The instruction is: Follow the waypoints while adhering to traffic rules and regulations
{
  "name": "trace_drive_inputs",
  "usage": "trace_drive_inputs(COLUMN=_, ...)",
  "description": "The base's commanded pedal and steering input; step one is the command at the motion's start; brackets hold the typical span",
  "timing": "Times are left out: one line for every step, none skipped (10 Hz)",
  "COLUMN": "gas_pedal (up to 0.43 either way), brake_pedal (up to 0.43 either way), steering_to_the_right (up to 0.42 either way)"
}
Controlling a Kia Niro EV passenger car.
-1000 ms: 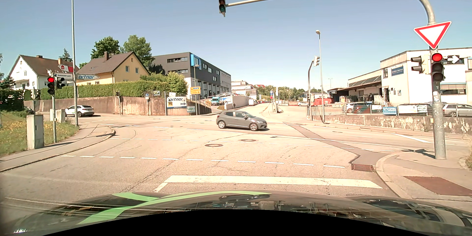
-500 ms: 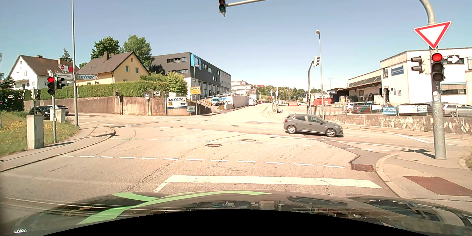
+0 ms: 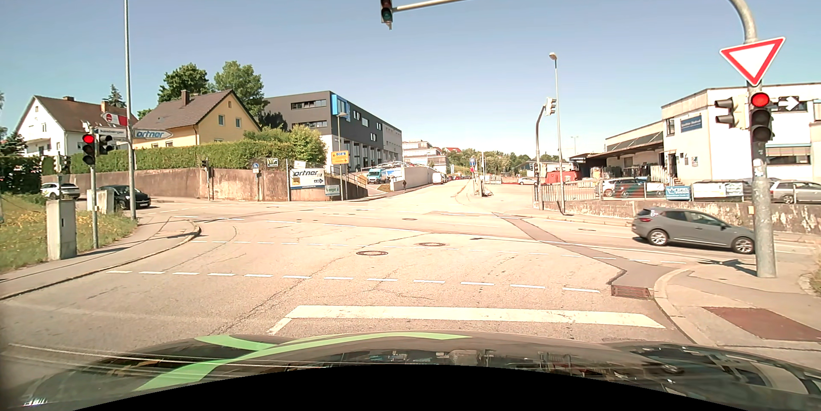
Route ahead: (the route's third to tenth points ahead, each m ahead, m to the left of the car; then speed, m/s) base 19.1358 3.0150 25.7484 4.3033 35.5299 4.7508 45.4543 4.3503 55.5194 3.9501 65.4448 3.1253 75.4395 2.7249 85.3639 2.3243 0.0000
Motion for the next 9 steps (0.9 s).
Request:
trace_drive_inputs(gas_pedal=0.000, brake_pedal=0.543, steering_to_the_right=0.018)
trace_drive_inputs(gas_pedal=0.000, brake_pedal=0.549, steering_to_the_right=0.017)
trace_drive_inputs(gas_pedal=0.000, brake_pedal=0.543, steering_to_the_right=0.017)
trace_drive_inputs(gas_pedal=0.000, brake_pedal=0.543, steering_to_the_right=0.018)
trace_drive_inputs(gas_pedal=0.000, brake_pedal=0.549, steering_to_the_right=0.017)
trace_drive_inputs(gas_pedal=0.000, brake_pedal=0.543, steering_to_the_right=0.017)
trace_drive_inputs(gas_pedal=0.000, brake_pedal=0.543, steering_to_the_right=0.017)
trace_drive_inputs(gas_pedal=0.000, brake_pedal=0.543, steering_to_the_right=0.018)
trace_drive_inputs(gas_pedal=0.000, brake_pedal=0.543, steering_to_the_right=0.018)
